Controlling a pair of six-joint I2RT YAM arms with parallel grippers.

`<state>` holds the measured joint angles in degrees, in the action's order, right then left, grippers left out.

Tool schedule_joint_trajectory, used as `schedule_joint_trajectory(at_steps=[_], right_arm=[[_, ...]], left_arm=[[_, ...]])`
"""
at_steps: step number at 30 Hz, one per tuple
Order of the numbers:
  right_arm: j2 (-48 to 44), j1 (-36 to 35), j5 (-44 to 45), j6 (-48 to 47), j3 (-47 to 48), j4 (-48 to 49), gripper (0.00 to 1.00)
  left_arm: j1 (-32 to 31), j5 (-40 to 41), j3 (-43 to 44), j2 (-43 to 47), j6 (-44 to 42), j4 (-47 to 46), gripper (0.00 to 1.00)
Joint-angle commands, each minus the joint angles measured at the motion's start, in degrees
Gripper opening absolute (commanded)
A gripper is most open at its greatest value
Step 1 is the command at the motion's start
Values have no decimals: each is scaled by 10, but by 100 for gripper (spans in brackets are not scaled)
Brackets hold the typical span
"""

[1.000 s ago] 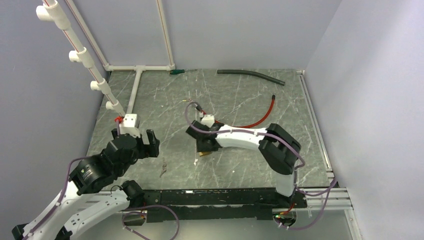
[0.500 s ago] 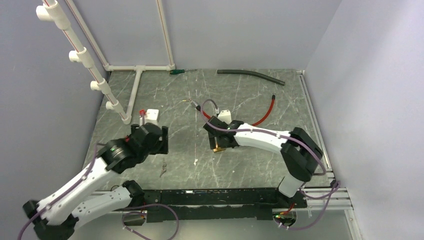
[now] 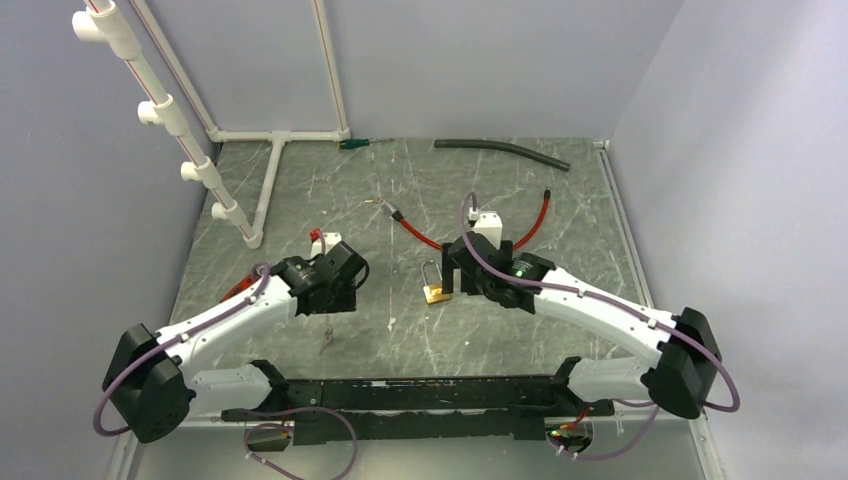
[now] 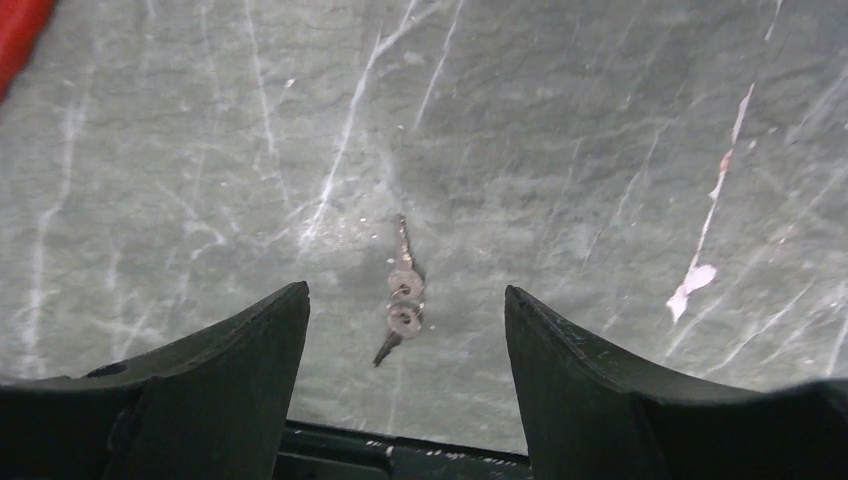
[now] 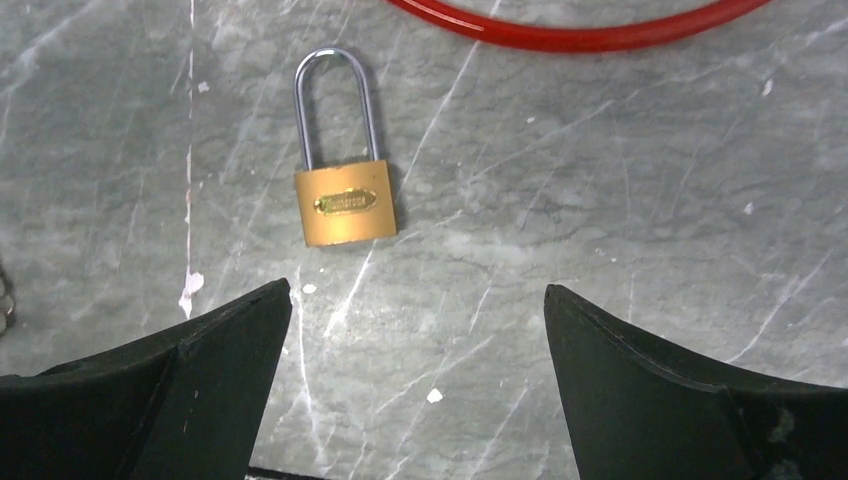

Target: Unlock with the key

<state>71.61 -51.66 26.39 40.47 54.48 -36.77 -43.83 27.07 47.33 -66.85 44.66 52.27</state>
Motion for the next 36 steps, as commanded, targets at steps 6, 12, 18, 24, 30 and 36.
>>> schedule_joint_trajectory(at_steps=[6,12,18,24,30,36], right_arm=[[-57,1,-44,28,-48,62,97],[-90,1,-39,34,-64,74,97],[-85,1,-33,39,-63,71,96],[-73,1,-41,38,-62,81,96],[-67,1,-42,31,-60,85,95],[-65,1,-44,31,-61,87,95]], left_arm=[[87,-109,-88,5,46,-104,74],[126,-166,-124,19,34,-151,60],[125,-193,-129,-5,32,-156,47],[126,-186,-138,-7,51,-147,44],[126,-169,-146,-5,65,-141,54],[126,-179,-147,-16,54,-156,42]])
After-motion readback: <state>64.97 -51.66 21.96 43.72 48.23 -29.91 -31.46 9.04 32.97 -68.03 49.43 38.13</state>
